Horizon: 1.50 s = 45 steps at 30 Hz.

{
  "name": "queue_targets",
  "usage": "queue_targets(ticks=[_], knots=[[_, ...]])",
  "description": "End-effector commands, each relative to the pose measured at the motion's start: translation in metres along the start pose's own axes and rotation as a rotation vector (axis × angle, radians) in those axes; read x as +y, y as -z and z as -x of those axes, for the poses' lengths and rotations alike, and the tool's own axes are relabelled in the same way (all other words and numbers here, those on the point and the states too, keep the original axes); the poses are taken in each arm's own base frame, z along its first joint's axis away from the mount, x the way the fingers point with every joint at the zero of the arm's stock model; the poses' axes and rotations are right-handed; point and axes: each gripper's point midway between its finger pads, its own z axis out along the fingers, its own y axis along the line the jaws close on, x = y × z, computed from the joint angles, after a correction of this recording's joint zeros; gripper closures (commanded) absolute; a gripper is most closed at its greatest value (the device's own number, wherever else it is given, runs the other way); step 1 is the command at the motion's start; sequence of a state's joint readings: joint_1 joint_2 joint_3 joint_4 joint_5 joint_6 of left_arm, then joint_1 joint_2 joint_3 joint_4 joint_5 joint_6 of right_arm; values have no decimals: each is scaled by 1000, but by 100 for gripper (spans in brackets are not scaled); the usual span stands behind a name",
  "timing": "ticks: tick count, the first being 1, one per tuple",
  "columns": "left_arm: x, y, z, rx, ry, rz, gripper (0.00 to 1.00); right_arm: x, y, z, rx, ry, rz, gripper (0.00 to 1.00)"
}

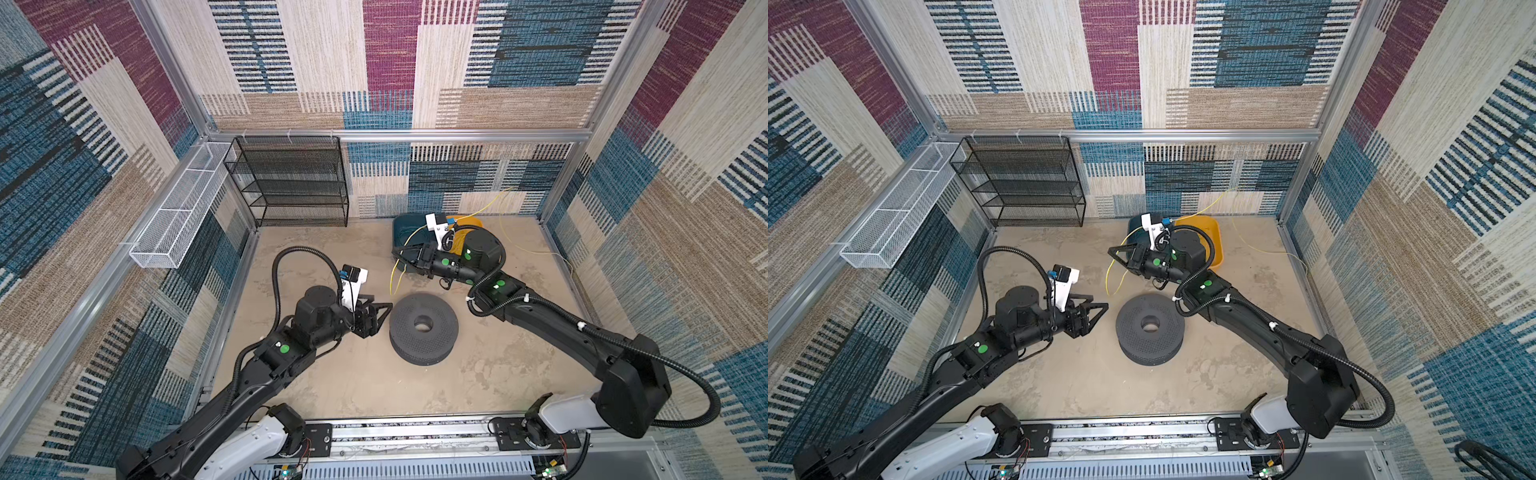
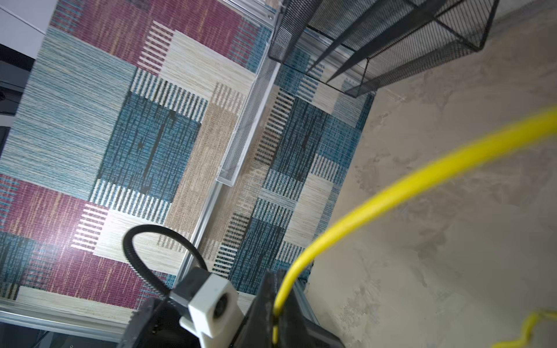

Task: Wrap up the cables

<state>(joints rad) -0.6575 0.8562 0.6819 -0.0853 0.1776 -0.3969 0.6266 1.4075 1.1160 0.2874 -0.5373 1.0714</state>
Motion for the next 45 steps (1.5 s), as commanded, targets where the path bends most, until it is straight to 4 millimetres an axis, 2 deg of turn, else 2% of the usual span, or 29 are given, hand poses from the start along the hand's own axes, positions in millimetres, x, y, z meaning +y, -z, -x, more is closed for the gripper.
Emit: queue_targets(ticks=[1,6,9,13,19,22,25,27,31,40,43,45], knots=[[-4,2,24,-204,1,-25,31,15,5,14,-69,-6,32,100],[-17,-13,15,-245,-106,-29,29,26,10,17,-86,-14,55,100],[-16,-17,26,-341,-143,2,29,26,13,15,-86,-21,57,100],[-15,-17,47,-470,-167,32,34,25,17,11,-83,-28,54,100],[-22,-33,56,-521,-189,6,55,24,20,10,-86,-31,47,100],[-23,-39,54,-516,-192,-1,73,24,21,10,-87,-30,42,100],[-21,-37,54,-528,-192,0,79,23,20,10,-87,-32,39,100],[-20,-33,55,-537,-198,9,89,22,20,10,-88,-31,36,100],[-22,-29,56,-529,-227,14,100,18,18,10,-84,-41,32,100],[-22,-26,45,-484,-250,6,100,18,18,17,-116,-16,3,100],[-20,-29,36,-415,-252,10,100,17,18,29,-153,25,-36,100],[-16,-34,19,-320,-248,21,100,14,17,43,-175,56,-60,100]])
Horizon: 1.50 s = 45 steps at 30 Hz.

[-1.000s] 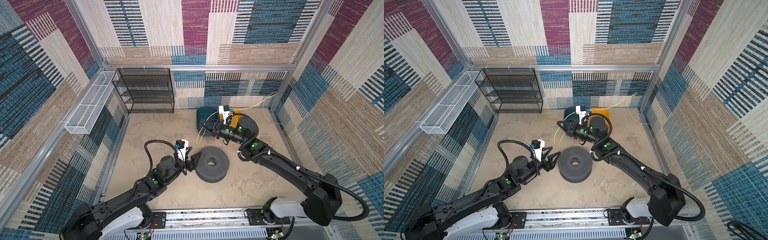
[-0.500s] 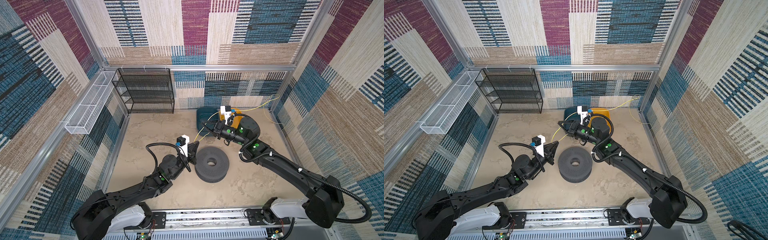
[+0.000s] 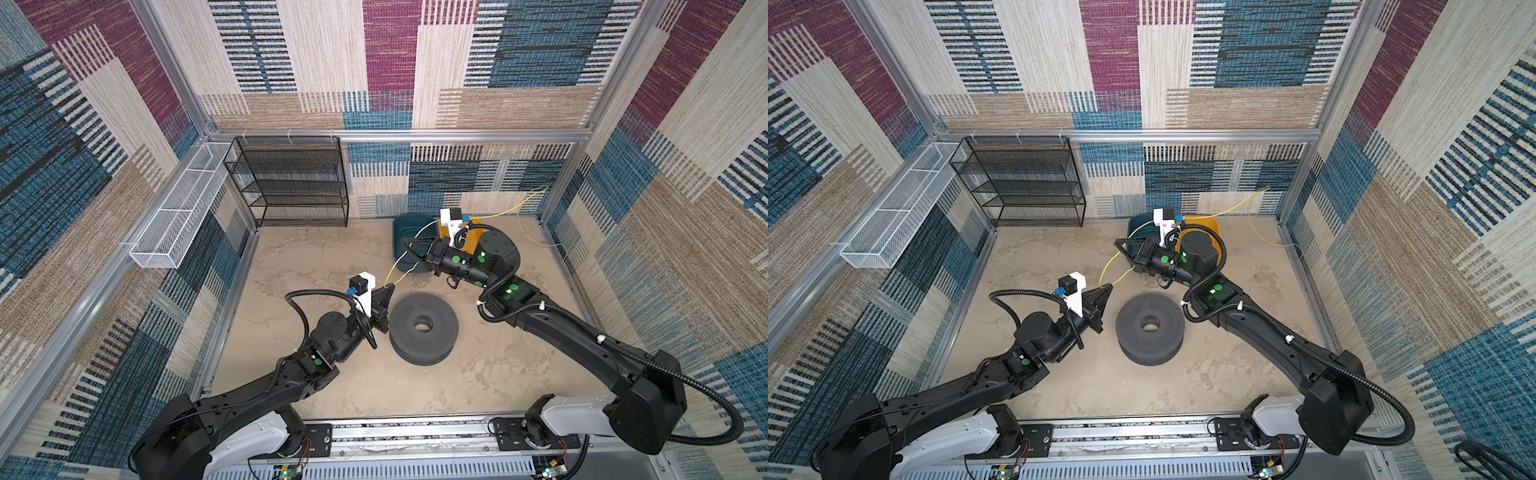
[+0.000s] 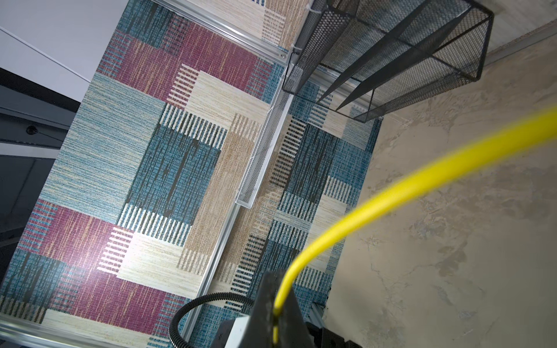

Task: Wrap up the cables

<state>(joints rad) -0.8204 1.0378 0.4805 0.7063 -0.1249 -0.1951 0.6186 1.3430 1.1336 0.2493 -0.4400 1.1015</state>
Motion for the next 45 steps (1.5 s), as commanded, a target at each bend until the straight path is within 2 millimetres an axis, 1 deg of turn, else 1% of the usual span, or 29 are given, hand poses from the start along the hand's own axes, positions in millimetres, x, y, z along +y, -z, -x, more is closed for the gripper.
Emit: queue_targets(ticks=[1,5,9,12,15,18,23,25,26,27,29,31,35,39,41,44,45], knots=[[0,4,-25,142,-10,-3,100,-6,-3,27,-73,80,-57,100],[-1,15,-54,300,30,-5,100,-17,-14,57,-121,177,-137,100],[-4,32,-78,442,62,-19,100,-29,-23,77,-135,243,-186,100],[-11,46,-89,528,79,-48,100,-36,-32,83,-117,273,-214,100],[-19,55,-93,602,102,-85,100,-39,-42,80,-70,289,-203,100],[-27,57,-87,628,128,-113,100,-44,-46,71,-21,282,-189,100],[-33,50,-71,619,130,-125,100,-55,-45,61,6,259,-194,99],[-36,46,-68,628,146,-127,100,-56,-47,56,36,260,-181,80],[-35,43,-67,629,161,-115,100,-54,-47,53,54,261,-173,64],[-34,41,-66,631,176,-103,100,-52,-46,50,70,263,-163,54],[-31,35,-63,633,205,-65,100,-51,-41,44,86,256,-157,44],[-28,29,-60,632,229,-36,100,-56,-31,36,86,239,-166,37],[-21,18,-48,600,252,9,100,-69,-8,14,101,200,-184,33],[-24,6,-37,589,268,-20,100,-80,12,-13,127,167,-190,33],[-27,1,-35,594,263,-35,100,-80,15,-30,162,167,-186,33],[-29,-5,-36,609,254,-53,100,-81,20,-47,200,166,-184,34],[-31,-6,-36,611,254,-60,100,-83,22,-52,202,157,-188,35]])
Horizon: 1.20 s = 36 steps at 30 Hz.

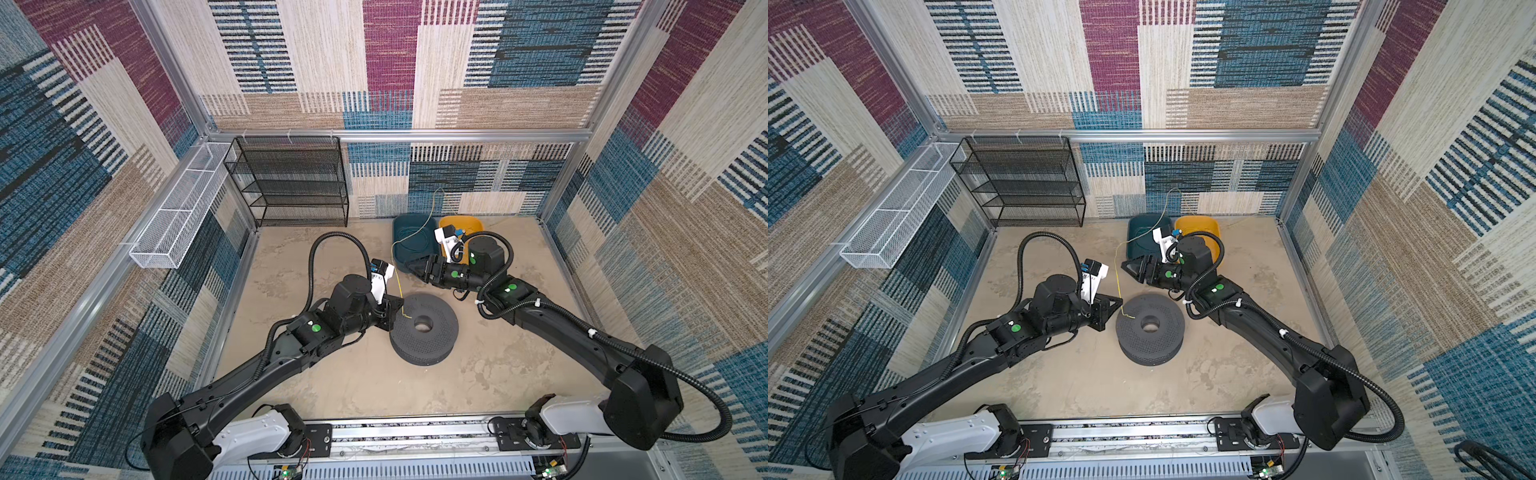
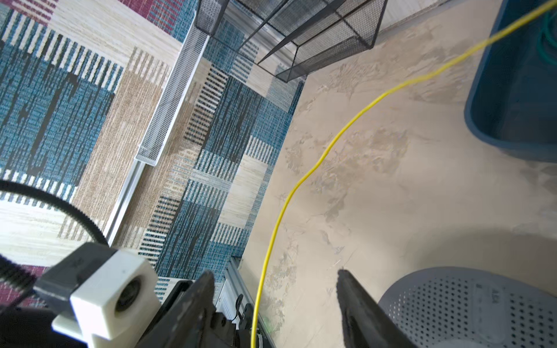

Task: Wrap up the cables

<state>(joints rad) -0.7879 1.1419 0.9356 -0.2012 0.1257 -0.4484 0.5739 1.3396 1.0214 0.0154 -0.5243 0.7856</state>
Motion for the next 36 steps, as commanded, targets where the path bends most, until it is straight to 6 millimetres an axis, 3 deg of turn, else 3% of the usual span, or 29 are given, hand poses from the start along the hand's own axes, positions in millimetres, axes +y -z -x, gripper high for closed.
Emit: queue_targets(ticks=[1,5,9,12,18,19,20,22,25,30,36], knots=[[-7,-2,1,20,-11,-36,100,8,3,-9,0,7,39,35],[-11,-2,-1,34,-22,-58,100,3,-2,-21,29,-7,46,37],[-13,-3,-6,61,-42,-73,100,2,-12,-28,65,-20,75,45],[-14,-4,-9,81,-54,-80,100,3,-17,-32,85,-13,95,58],[-15,-4,-10,95,-67,-87,100,5,-16,-30,74,-3,97,100],[-14,-3,-10,92,-72,-85,100,6,-15,-28,65,1,91,100],[-14,-2,-9,86,-79,-83,94,5,-13,-26,50,0,79,100],[-16,4,-7,58,-98,-93,61,5,-10,-20,14,-1,62,100],[-15,19,-2,-29,-120,-99,39,9,-4,-11,-33,-9,52,100],[-1,35,-7,-176,-132,-78,32,20,4,1,-79,-33,59,100],[2,16,-18,-229,-163,-129,32,29,11,5,-102,-90,90,100]])
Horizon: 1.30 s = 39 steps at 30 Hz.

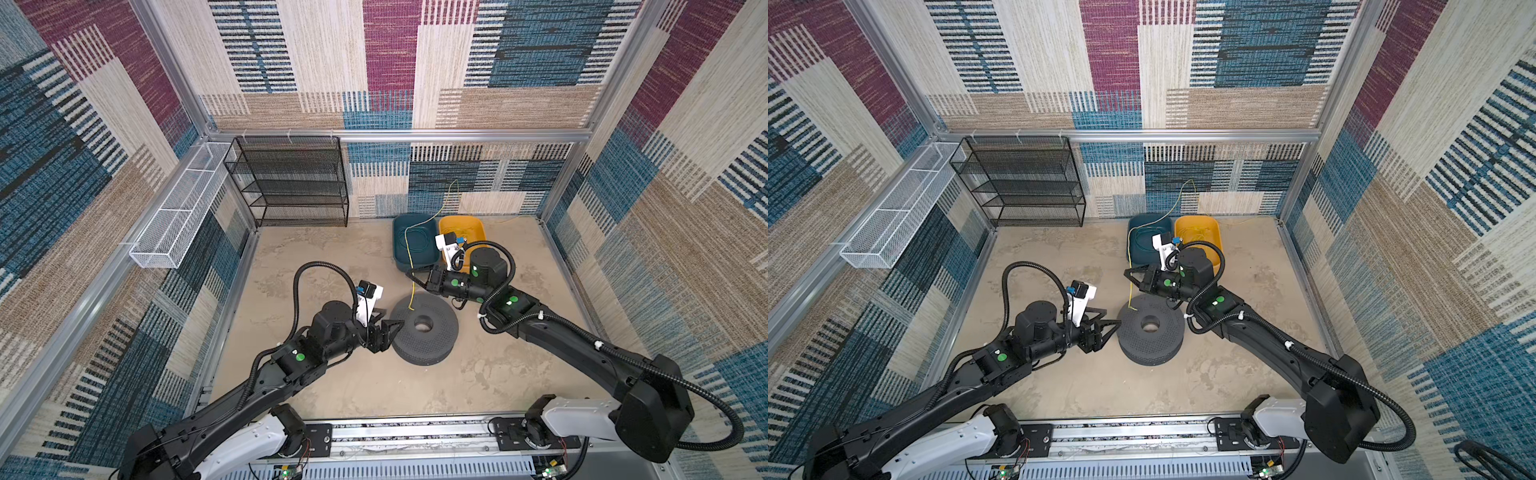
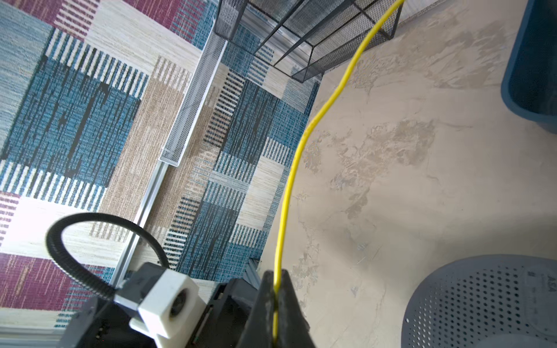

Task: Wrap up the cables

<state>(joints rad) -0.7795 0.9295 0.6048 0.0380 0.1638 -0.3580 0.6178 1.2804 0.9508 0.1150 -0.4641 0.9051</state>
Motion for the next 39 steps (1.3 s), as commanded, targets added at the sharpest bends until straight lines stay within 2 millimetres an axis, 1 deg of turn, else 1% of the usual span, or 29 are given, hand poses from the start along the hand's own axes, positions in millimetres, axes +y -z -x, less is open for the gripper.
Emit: queue_targets(ticks=[1,5,8,9,10,13,17,19,21,22,23,24,26,31,34,35,39], knots=[[-9,-9,27,-153,-67,-54,33,16,4,10,-41,-29,50,100],[-3,-23,32,-236,-93,-48,38,20,8,10,-47,-57,59,100],[-6,-32,38,-263,-115,-69,44,21,10,10,-46,-76,61,100],[-10,-34,43,-287,-122,-92,45,21,10,10,-47,-80,60,100],[-13,-37,45,-300,-127,-108,47,20,11,10,-50,-85,55,100],[-15,-43,47,-323,-143,-116,49,20,10,11,-48,-94,52,100],[-9,-53,45,-315,-157,-81,57,22,11,10,-47,-109,63,100],[-4,-57,44,-323,-160,-62,65,22,11,11,-52,-111,62,100],[-1,-59,42,-325,-154,-51,80,21,12,12,-58,-118,60,100],[0,-60,41,-325,-149,-51,85,21,13,12,-63,-120,59,100],[0,-60,39,-324,-145,-56,88,20,14,13,-69,-121,55,100],[-1,-60,37,-321,-142,-61,94,20,15,13,-75,-121,51,100],[-1,-60,34,-316,-134,-70,100,19,16,16,-90,-120,45,100],[-3,-54,30,-307,-132,-80,100,15,16,20,-120,-122,32,100],[-6,-51,24,-273,-139,-95,100,11,15,24,-139,-123,24,100],[-8,-51,21,-253,-136,-105,100,10,14,25,-145,-124,20,100],[-15,-49,4,-175,-120,-148,100,5,12,42,-187,-102,0,100]])
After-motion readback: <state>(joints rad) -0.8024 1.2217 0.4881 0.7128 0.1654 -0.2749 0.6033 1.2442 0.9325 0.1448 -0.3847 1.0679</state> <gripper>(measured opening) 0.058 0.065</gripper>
